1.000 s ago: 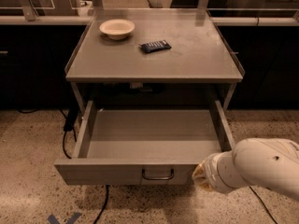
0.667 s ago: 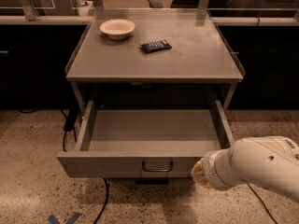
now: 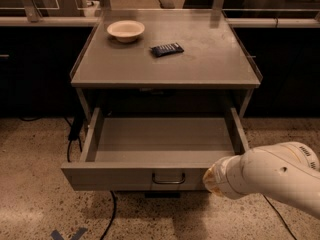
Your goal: Close top drawer
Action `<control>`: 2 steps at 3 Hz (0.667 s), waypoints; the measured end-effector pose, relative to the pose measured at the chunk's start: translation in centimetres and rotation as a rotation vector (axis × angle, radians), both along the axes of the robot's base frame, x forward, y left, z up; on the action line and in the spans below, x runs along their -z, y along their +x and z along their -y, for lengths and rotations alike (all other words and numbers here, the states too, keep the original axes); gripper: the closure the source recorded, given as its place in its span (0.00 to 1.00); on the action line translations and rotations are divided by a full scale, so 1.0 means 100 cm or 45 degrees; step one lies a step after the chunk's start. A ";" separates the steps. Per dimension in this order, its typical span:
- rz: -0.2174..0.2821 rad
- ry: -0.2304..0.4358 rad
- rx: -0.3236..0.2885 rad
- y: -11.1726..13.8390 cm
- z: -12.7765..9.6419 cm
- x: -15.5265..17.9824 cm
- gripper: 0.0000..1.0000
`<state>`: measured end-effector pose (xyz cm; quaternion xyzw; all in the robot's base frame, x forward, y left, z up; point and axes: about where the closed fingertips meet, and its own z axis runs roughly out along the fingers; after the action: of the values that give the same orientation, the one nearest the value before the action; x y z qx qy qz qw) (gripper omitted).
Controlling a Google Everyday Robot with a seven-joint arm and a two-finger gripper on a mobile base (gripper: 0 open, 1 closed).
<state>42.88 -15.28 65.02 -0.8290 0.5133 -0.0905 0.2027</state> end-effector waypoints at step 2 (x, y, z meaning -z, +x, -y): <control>0.187 -0.119 -0.052 0.044 0.002 -0.027 1.00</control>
Offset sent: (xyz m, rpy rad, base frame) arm 0.0902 0.0008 0.0514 -0.1938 -0.2864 0.0856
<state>47.29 -15.49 67.70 -0.8390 0.4752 -0.1708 0.2026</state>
